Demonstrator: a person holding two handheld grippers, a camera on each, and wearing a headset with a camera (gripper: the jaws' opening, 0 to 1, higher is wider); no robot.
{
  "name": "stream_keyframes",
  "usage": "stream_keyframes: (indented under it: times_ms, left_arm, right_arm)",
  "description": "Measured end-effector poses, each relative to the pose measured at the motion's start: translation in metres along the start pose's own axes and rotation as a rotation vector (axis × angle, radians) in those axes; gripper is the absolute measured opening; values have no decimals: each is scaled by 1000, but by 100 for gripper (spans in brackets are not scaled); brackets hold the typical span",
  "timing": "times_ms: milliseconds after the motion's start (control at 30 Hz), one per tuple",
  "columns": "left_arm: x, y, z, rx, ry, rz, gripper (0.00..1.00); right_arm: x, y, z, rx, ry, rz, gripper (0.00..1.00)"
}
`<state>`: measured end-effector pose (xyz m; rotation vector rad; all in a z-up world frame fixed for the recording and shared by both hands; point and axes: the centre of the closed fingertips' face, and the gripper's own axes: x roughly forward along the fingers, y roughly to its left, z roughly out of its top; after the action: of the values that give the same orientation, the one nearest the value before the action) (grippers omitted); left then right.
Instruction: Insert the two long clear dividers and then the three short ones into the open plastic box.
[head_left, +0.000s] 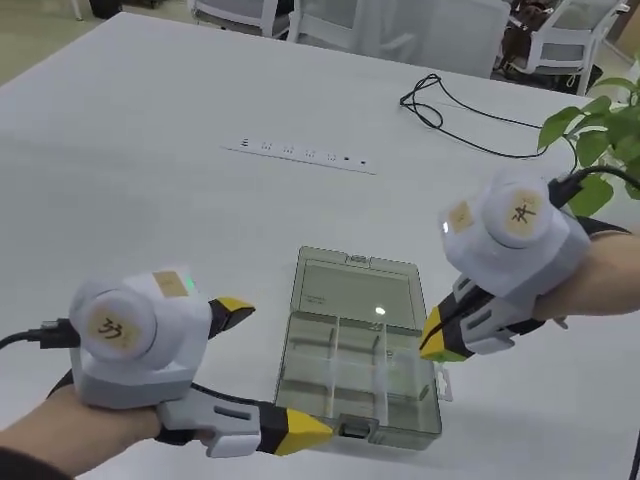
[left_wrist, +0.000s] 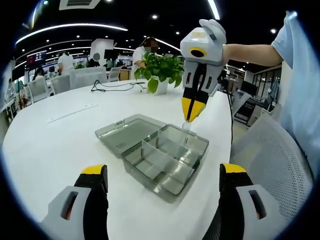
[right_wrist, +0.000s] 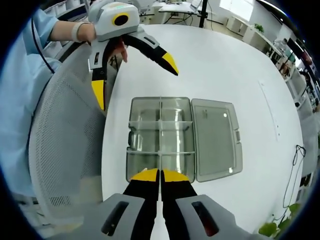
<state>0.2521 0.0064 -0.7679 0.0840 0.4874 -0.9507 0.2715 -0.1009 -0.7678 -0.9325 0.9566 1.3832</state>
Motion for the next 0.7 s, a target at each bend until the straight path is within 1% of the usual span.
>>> stream_keyframes:
  times_ms: [233, 467, 533, 700]
  left_arm:
    - [-1, 1, -2, -10, -2, 4, 94]
    - [1, -1, -4, -11, 2, -2, 94]
    - [1, -1, -4, -14, 4, -6, 93]
    - [1, -1, -3, -11, 0, -6, 93]
  right_arm:
    - [7, 1, -3, -1, 2, 8, 2]
    - [13, 2, -6, 1, 8, 18, 2]
    - [15, 1, -6, -3, 12, 15, 2]
    - [24, 2, -10, 9, 21, 26, 2]
